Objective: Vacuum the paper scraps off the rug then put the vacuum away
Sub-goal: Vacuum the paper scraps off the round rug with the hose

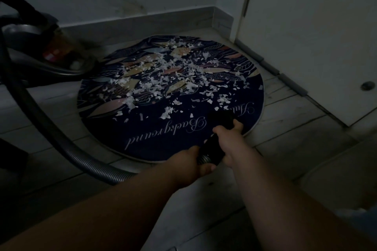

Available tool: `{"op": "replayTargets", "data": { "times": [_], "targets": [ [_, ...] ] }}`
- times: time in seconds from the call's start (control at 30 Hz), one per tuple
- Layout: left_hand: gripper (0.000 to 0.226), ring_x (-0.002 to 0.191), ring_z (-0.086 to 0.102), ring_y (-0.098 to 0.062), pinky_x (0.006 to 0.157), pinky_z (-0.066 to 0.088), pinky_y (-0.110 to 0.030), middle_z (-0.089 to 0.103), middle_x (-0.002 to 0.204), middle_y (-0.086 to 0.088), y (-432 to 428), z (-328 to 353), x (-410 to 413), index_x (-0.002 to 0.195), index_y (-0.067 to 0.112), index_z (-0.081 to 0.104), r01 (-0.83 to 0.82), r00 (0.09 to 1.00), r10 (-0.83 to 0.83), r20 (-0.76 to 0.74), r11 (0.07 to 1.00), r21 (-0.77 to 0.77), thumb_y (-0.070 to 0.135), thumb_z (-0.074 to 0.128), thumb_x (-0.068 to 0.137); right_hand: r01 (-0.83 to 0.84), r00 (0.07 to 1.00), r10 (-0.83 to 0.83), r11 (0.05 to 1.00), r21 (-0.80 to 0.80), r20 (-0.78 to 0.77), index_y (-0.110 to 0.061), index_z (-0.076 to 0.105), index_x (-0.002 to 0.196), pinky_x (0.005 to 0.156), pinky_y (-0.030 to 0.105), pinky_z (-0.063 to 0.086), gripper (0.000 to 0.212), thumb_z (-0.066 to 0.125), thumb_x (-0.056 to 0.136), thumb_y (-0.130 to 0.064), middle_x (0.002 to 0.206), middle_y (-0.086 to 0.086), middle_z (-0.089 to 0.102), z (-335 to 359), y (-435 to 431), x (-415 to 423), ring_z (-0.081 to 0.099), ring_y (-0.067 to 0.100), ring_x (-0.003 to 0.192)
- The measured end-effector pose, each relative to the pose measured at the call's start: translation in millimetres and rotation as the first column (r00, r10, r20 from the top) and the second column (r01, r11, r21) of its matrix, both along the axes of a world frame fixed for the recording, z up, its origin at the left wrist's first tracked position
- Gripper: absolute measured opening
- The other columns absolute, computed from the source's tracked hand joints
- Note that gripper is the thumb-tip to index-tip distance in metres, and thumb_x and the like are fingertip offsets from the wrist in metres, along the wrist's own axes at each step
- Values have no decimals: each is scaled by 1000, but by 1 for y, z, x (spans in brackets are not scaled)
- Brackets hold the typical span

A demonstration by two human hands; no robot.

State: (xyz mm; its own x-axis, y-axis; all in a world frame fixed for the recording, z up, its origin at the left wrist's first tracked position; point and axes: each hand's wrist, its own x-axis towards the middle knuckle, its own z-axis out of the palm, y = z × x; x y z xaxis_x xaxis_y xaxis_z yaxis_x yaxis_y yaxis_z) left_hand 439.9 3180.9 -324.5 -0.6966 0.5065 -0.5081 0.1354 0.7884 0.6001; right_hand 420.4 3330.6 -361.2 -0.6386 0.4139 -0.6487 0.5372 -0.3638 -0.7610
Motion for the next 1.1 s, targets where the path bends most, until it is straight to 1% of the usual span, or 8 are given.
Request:
{"op": "replayTargets", "data": {
  "times": [0.1,0.37,0.47,0.6,0.7,0.83,1.0,1.1],
  "targets": [
    [63,102,59,-24,90,51,-42,56,119,-7,-9,1,1,133,18,39,-30,1000,30,-2,999,-11,54,59,85,-21,999,21,1000,13,25,-64,17,124,85,61,53,73,60,77,-29,126,18,53,0,-11,-3,59,41,105],
    [59,110,55,-21,94,47,-35,55,124,-5,-38,9,-1,130,19,41,-69,997,68,-20,996,-62,53,59,85,-66,998,66,998,-10,14,-57,15,135,84,58,54,75,59,86,-23,124,17,53,6,-43,-10,61,39,105],
    [58,104,59,-24,91,51,-39,58,119,-7,-52,8,1,127,19,44,-135,991,135,0,990,-36,52,62,83,-102,994,102,995,4,32,-57,12,135,86,57,54,74,57,86,-25,122,16,54,6,-59,-13,61,37,104],
    [59,99,62,-23,86,54,-38,58,117,-7,-65,7,2,128,18,43,-156,988,156,-9,987,-38,50,64,83,-134,990,134,991,-1,37,-54,12,138,87,57,53,73,57,88,-25,123,15,53,10,-73,-17,60,37,104],
    [58,100,62,-23,86,54,-36,58,118,-7,-76,7,2,127,18,43,-176,984,175,-21,983,-49,50,64,83,-166,986,166,986,-7,23,-50,12,141,89,56,53,72,57,90,-24,123,14,51,10,-84,-19,58,36,105],
    [61,103,61,-25,84,51,-32,58,120,-7,-89,9,3,131,18,42,-190,982,188,-29,979,-76,49,64,83,-199,980,200,979,-53,10,-51,12,141,86,56,54,75,58,88,-23,122,14,53,11,-98,-21,61,37,103],
    [63,105,60,-27,88,52,-38,60,116,-9,-106,9,2,130,19,42,-256,967,257,3,964,-70,50,66,81,-241,970,241,966,-98,-6,-50,12,144,84,56,55,76,58,91,-20,125,16,51,14,-116,-26,60,38,102],
    [60,98,62,-27,83,53,-37,61,112,-11,-114,9,2,128,17,43,-282,959,283,-3,957,-72,48,66,82,-250,968,251,963,-102,-11,-48,12,145,84,53,56,76,57,92,-18,123,14,51,14,-125,-27,59,36,100]
  ]
}}
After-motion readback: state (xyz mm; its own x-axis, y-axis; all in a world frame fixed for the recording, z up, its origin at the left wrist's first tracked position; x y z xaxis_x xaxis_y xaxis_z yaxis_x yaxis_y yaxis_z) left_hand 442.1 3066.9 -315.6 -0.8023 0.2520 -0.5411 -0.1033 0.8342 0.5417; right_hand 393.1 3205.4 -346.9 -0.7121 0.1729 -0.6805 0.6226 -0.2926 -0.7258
